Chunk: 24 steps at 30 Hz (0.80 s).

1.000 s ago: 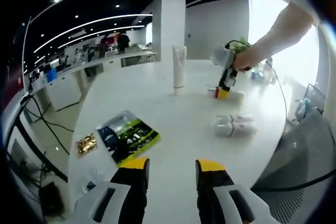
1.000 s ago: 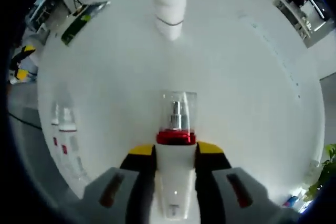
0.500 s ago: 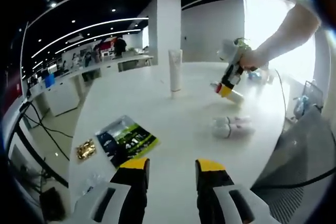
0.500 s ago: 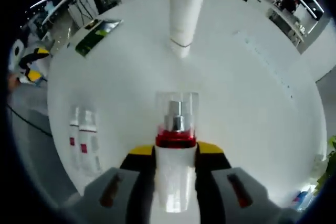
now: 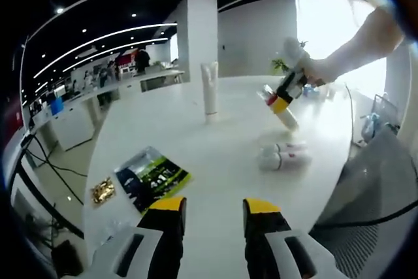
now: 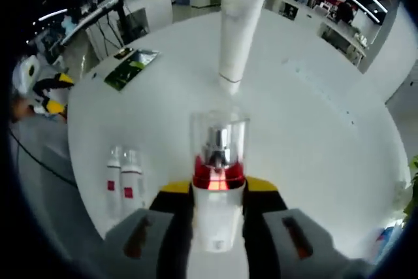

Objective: Arrange the skincare products in the storage area until every visible bottle or jar stands upright without overlapping.

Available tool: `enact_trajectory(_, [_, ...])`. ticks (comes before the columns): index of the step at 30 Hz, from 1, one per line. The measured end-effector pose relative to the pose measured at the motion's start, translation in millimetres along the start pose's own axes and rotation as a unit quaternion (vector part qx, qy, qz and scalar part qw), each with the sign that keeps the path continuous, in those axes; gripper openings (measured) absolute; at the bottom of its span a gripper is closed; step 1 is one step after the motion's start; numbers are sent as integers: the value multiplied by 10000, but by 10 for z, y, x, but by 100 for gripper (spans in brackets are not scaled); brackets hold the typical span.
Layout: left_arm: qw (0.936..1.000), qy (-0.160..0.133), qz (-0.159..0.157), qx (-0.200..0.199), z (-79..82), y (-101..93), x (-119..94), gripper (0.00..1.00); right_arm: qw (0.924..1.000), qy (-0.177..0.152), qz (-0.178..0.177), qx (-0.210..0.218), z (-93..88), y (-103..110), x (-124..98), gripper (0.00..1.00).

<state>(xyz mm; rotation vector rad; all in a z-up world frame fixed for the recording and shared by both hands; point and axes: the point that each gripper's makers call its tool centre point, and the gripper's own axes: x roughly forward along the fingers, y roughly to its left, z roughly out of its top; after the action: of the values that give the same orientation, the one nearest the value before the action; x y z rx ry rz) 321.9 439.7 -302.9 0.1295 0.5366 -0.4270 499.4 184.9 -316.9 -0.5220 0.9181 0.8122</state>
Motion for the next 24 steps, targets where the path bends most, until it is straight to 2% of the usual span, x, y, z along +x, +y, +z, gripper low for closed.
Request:
enact_trajectory(6, [10000,-44,-49,-20,19,-17,3,36,9997,-255,-27,60,81,38,-70,27])
enact_trajectory(16, [9998,-62,-177,-3,33,-67,17,36,9954,-861,-53,420,255,111,-192,27])
enact_trajectory(23, [9997,-54,-227,6,36,-84,24,36,9933,-1014,-92,538,297,162,-215,26])
enact_trajectory(24, [9997,-125,-194,-30,60,-71,8,36,9932,-1027,-116,531,318,184,-230,26])
